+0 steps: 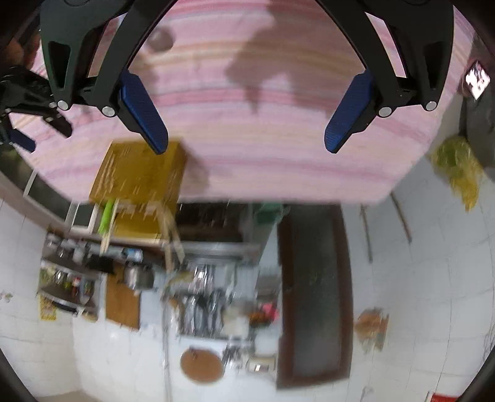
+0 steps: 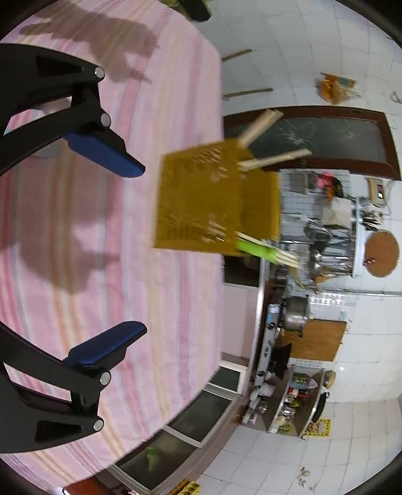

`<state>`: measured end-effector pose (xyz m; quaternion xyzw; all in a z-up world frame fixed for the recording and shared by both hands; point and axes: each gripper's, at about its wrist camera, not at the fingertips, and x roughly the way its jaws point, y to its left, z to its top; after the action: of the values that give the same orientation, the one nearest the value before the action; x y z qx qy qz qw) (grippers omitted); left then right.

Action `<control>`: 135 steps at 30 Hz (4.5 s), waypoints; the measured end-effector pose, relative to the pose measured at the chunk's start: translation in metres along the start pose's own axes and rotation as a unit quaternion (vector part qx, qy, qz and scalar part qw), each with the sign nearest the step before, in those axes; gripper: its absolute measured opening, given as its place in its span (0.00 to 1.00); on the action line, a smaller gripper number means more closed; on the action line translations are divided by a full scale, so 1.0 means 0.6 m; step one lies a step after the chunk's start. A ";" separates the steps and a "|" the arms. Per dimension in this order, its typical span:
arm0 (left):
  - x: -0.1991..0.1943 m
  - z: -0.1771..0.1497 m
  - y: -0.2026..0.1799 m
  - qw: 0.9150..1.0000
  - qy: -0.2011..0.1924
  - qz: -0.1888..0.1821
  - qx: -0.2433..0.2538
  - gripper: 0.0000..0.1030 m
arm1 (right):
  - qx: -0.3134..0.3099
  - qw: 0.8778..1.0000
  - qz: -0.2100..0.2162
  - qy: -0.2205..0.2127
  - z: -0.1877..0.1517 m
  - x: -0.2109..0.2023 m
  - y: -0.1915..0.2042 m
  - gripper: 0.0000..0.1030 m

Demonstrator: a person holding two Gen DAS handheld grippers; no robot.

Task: Organize utensils
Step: 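Move the right tool to the blue spoon and close on its handle, then close the left tool on the grey spoon handle while the right tool holds the blue spoon, then lift both spoons and carry them toward the yellow holder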

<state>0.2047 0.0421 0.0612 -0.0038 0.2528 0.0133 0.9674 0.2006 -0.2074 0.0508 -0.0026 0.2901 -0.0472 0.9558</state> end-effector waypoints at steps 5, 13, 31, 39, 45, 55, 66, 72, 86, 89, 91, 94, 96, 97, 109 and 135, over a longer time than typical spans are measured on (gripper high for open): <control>0.029 -0.067 0.040 0.998 0.053 0.015 -0.003 0.95 | -0.005 0.999 0.004 0.031 -0.050 -0.002 0.026 0.89; 0.086 -0.120 0.104 0.990 0.136 0.031 -0.026 0.95 | -0.030 0.996 0.018 0.081 -0.085 0.002 0.082 0.89; 0.110 -0.145 0.097 0.985 0.170 0.030 -0.024 0.95 | -0.053 0.986 0.038 0.154 -0.120 0.015 0.150 0.48; 0.090 -0.135 0.054 0.986 0.165 0.023 -0.009 0.95 | -0.043 0.987 0.062 0.145 -0.113 0.013 0.133 0.33; 0.080 -0.130 -0.008 0.985 0.174 -0.001 -0.004 0.95 | -0.029 0.987 0.067 0.143 -0.104 0.015 0.060 0.33; 0.082 -0.147 -0.116 0.978 0.202 -0.044 -0.003 0.94 | 0.006 0.987 0.058 0.148 -0.111 0.037 -0.060 0.33; 0.096 -0.169 -0.154 0.974 0.221 -0.033 0.018 0.77 | 0.009 0.988 0.073 0.138 -0.121 0.040 -0.064 0.33; 0.100 -0.162 -0.162 0.973 0.227 -0.027 0.022 0.58 | 0.000 0.987 0.072 0.142 -0.122 0.040 -0.061 0.33; 0.103 -0.156 -0.168 0.970 0.238 -0.045 0.032 0.34 | 0.007 0.986 0.068 0.153 -0.117 0.044 -0.057 0.35; 0.105 -0.154 -0.170 0.970 0.235 -0.045 0.035 0.34 | 0.010 0.986 0.063 0.157 -0.117 0.045 -0.053 0.35; 0.106 -0.153 -0.172 0.971 0.230 -0.043 0.041 0.34 | 0.013 0.985 0.055 0.162 -0.116 0.048 -0.050 0.35; 0.107 -0.153 -0.171 0.972 0.226 -0.044 0.044 0.34 | 0.014 0.985 0.044 0.167 -0.114 0.050 -0.045 0.35; 0.108 -0.153 -0.172 0.972 0.224 -0.045 0.047 0.34 | 0.014 0.985 0.036 0.169 -0.114 0.051 -0.041 0.33; 0.108 -0.153 -0.172 0.973 0.222 -0.045 0.050 0.34 | 0.014 0.985 0.035 0.169 -0.114 0.051 -0.040 0.32; 0.102 -0.140 -0.159 0.979 0.195 -0.048 0.033 0.34 | 0.031 0.990 0.032 0.134 -0.104 0.033 -0.043 0.32; -0.024 -0.083 -0.123 0.998 -0.006 -0.047 0.032 0.34 | 0.030 0.995 0.040 -0.088 -0.069 -0.078 -0.042 0.32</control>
<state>0.1698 -0.0327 0.0251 0.0157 0.2472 -0.0408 0.9680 0.1366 -0.2275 0.0432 0.0339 0.2030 -0.0173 0.9784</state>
